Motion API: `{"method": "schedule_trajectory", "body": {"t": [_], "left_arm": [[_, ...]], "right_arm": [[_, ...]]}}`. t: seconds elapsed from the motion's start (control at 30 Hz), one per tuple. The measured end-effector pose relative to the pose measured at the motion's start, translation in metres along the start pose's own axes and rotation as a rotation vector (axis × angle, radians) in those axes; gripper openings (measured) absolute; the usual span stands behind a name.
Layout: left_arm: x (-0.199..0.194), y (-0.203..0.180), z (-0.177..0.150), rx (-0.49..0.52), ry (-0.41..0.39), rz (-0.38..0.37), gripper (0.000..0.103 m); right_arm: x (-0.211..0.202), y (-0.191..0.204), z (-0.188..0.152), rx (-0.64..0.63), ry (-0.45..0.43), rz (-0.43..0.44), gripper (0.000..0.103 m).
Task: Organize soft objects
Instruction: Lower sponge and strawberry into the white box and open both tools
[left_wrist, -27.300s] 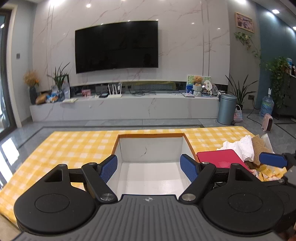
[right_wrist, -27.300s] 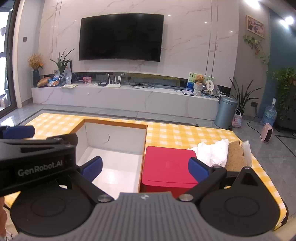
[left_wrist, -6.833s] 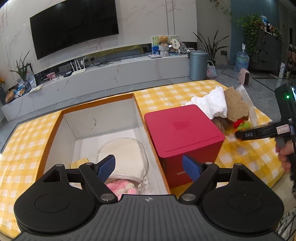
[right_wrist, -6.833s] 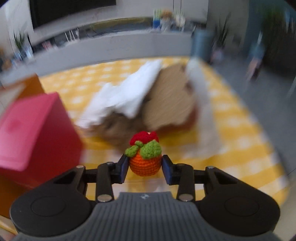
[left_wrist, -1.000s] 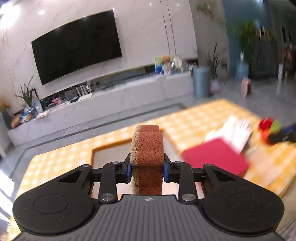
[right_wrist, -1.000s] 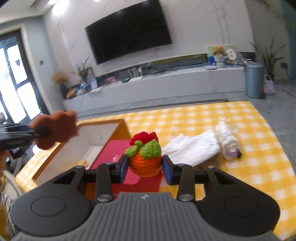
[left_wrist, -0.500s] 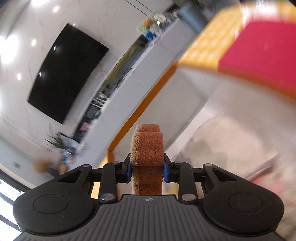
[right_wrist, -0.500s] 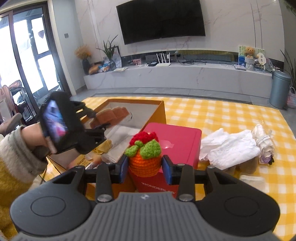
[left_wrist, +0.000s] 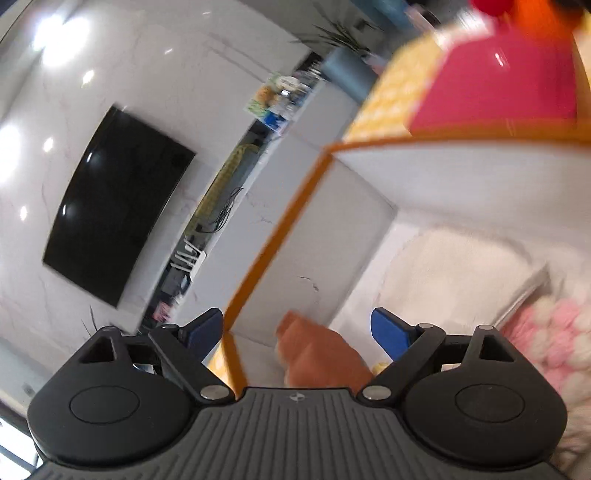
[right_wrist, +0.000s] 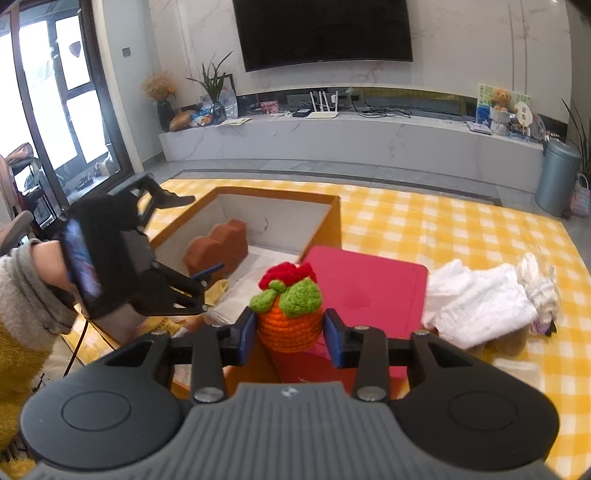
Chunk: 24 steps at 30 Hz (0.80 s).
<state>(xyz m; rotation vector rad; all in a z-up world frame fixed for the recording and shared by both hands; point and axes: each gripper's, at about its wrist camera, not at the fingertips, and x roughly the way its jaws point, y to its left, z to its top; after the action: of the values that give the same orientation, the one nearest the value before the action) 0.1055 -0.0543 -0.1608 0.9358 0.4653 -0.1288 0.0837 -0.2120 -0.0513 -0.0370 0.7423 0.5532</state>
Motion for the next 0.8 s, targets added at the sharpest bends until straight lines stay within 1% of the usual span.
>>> {"method": "schedule_trajectory", "body": {"t": [0.1,0.17,0.27,0.33,0.4,0.43,0.53,0.63,0.7,0.77,0.8], "left_arm": [[-0.027,0.032,-0.008,-0.133,-0.020,-0.001,0.103],[-0.043,0.057,-0.012,-0.243,-0.026,0.000,0.103],[-0.062,0.094,-0.026,-0.430,-0.039,0.013,0.103],[-0.078,0.112,-0.038,-0.552,-0.068,0.068,0.103],[-0.095,0.123,-0.051,-0.662,-0.114,0.126,0.103],[-0.101,0.126,-0.057,-0.702,-0.138,0.134,0.103],[-0.110,0.134,-0.072,-0.789,-0.199,0.134,0.103],[-0.105,0.139,-0.082,-0.836,-0.212,0.124,0.103],[-0.104,0.144,-0.084,-0.827,-0.194,0.117,0.103],[-0.106,0.147,-0.084,-0.805,-0.189,0.143,0.103],[-0.106,0.148,-0.086,-0.796,-0.194,0.150,0.103]], "right_arm": [[0.006,0.011,0.009,-0.003,-0.006,0.008,0.039],[0.011,0.021,0.016,-0.005,-0.010,0.017,0.039],[0.025,0.038,0.028,-0.017,-0.019,0.004,0.039],[0.039,0.047,0.036,-0.015,-0.016,-0.003,0.039],[0.060,0.055,0.045,-0.011,0.008,-0.022,0.039],[0.073,0.059,0.049,-0.009,0.027,-0.037,0.039],[0.112,0.068,0.059,-0.015,0.091,-0.077,0.039],[0.151,0.078,0.061,-0.027,0.167,-0.092,0.039],[0.175,0.083,0.060,-0.043,0.219,-0.110,0.039],[0.197,0.088,0.057,-0.072,0.283,-0.118,0.039],[0.205,0.088,0.054,-0.062,0.300,-0.121,0.039]]}}
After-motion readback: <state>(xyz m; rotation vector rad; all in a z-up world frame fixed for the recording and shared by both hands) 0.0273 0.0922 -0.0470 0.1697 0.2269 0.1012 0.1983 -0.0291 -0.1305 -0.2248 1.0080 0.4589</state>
